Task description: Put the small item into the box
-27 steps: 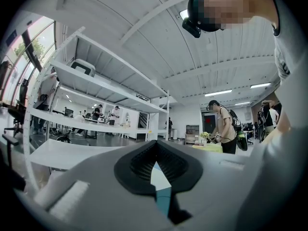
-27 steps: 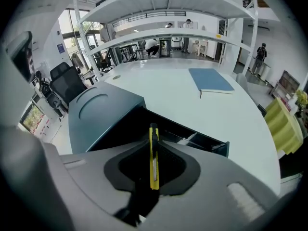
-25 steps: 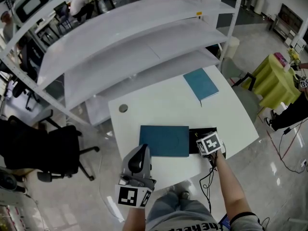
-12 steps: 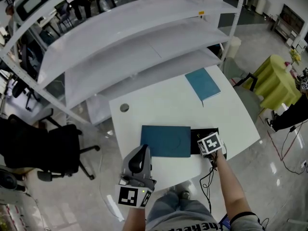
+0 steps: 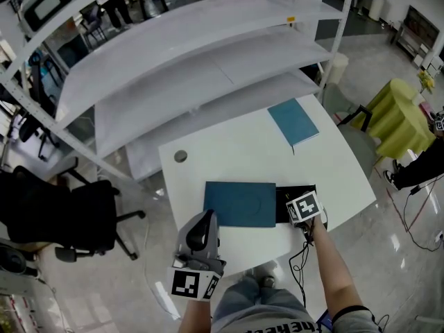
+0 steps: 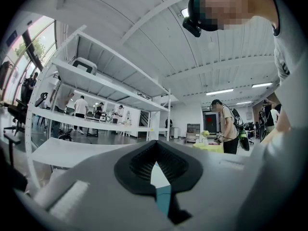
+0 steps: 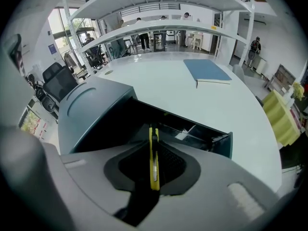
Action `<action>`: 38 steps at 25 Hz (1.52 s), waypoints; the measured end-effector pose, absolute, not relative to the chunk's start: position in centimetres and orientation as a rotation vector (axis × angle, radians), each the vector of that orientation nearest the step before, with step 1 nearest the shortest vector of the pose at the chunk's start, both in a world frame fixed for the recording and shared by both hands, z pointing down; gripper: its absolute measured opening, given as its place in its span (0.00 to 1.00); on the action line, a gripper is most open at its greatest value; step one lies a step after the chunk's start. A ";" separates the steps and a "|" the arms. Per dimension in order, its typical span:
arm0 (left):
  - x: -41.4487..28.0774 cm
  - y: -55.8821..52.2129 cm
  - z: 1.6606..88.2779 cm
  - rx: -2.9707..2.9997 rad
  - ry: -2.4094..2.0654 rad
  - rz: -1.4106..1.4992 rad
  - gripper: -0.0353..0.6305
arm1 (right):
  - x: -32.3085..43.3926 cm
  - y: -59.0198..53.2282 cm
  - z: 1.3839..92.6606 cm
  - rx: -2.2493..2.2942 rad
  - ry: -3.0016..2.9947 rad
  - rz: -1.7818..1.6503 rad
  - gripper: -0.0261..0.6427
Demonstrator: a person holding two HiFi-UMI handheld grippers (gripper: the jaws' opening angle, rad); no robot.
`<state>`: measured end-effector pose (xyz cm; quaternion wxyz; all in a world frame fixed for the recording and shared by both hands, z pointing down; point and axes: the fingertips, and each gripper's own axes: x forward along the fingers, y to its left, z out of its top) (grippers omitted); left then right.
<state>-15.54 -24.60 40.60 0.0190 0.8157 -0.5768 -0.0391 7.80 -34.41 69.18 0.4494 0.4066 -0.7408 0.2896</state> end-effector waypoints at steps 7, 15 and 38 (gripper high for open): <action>-15.3 -24.5 40.6 2.532 -1.791 -0.124 0.08 | 8.0 -34.9 68.6 1.049 -1.874 0.722 0.14; -15.0 -24.2 40.4 2.542 -1.780 -0.123 0.08 | 7.9 -34.8 67.9 1.070 -1.924 0.750 0.16; -11.9 -23.3 39.9 2.606 -1.732 -0.117 0.08 | 8.1 -29.8 56.7 1.354 -2.352 0.578 0.04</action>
